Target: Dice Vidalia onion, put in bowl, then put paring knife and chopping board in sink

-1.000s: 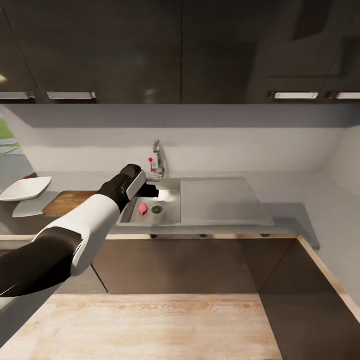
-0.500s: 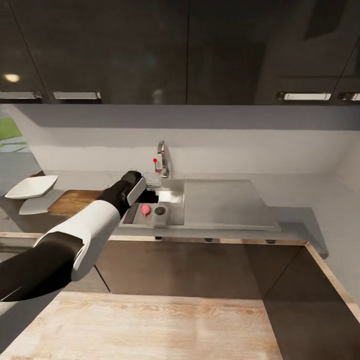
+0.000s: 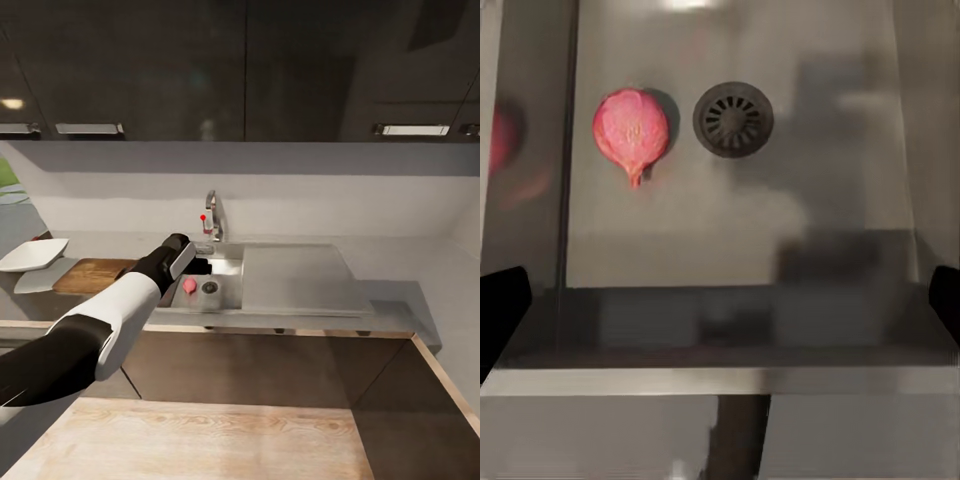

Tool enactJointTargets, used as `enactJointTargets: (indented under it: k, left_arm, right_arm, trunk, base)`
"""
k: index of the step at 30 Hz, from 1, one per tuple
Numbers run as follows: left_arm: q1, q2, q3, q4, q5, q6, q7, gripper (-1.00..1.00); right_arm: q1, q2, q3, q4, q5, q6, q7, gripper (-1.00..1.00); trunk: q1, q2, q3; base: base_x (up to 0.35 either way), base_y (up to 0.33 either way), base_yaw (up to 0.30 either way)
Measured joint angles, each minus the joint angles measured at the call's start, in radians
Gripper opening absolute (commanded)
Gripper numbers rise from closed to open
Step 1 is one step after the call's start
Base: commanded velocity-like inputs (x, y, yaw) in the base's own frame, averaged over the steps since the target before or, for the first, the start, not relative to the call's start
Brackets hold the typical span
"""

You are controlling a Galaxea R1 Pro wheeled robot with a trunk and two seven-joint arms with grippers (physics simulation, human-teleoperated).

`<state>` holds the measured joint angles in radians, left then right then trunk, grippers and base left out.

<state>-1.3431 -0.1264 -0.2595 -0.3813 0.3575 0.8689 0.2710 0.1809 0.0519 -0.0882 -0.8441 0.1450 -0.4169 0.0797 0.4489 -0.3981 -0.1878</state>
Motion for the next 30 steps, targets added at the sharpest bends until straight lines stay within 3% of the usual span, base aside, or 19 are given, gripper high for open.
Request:
enactJointTargets:
  k: [11, 30]
  left_arm:
    - [0.0, 0.005, 0.001, 0.013, 0.0, -0.001, 0.0, 1.0]
    - [0.045, 0.008, 0.001, 0.012, 0.0, -0.007, -0.001, 1.0]
  right_arm:
    - [0.0, 0.0, 0.0, 0.0, 0.0, 0.001, 0.0, 1.0]
    - [0.0, 0.0, 0.0, 0.0, 0.0, 0.002, 0.0, 1.0]
  trunk:
    - [0.0, 0.0, -0.009]
    - [0.001, 0.0, -0.033]
  base:
    - [0.224, 0.016, 0.0]
    - [0.008, 0.003, 0.009]
